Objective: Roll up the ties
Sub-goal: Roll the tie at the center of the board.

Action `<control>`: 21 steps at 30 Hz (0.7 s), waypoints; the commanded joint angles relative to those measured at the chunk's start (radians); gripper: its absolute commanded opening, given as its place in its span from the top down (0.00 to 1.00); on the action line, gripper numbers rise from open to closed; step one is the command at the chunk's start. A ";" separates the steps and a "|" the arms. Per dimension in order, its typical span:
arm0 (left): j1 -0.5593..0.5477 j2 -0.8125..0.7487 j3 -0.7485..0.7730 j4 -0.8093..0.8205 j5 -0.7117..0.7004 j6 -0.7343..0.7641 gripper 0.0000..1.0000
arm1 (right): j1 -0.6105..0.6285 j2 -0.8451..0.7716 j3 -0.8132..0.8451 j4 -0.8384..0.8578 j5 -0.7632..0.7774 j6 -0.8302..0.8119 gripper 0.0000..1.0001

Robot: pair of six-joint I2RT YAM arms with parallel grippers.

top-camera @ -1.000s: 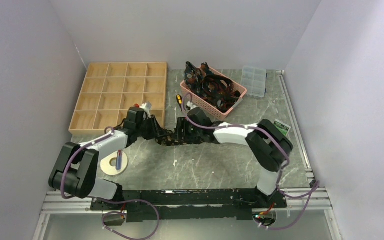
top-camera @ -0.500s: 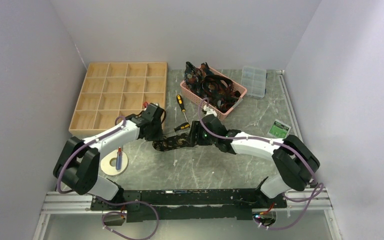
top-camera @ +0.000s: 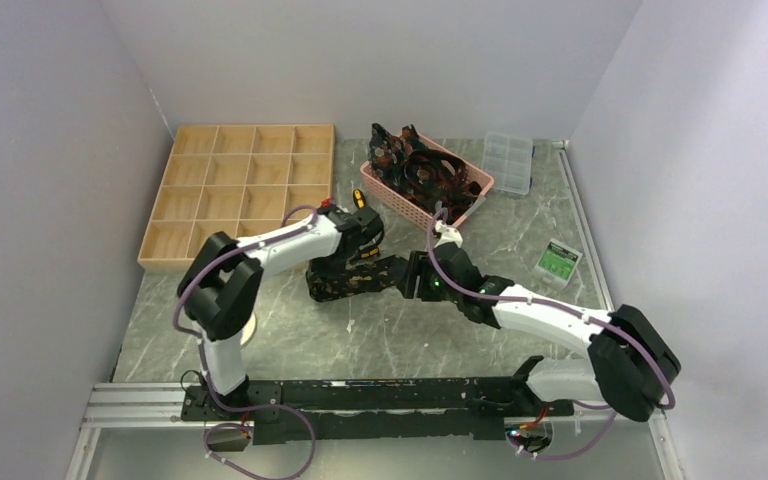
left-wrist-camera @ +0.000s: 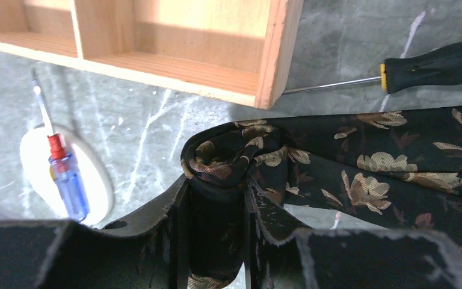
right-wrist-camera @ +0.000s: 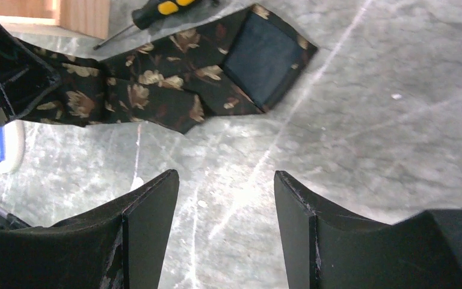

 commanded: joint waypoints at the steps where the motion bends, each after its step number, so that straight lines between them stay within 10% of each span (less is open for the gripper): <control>1: -0.057 0.100 0.128 -0.230 -0.134 -0.105 0.97 | -0.021 -0.092 -0.057 -0.029 0.043 -0.024 0.36; 21: -0.180 0.420 0.443 -0.284 -0.075 -0.113 0.86 | -0.038 -0.286 -0.175 -0.089 0.051 -0.015 0.35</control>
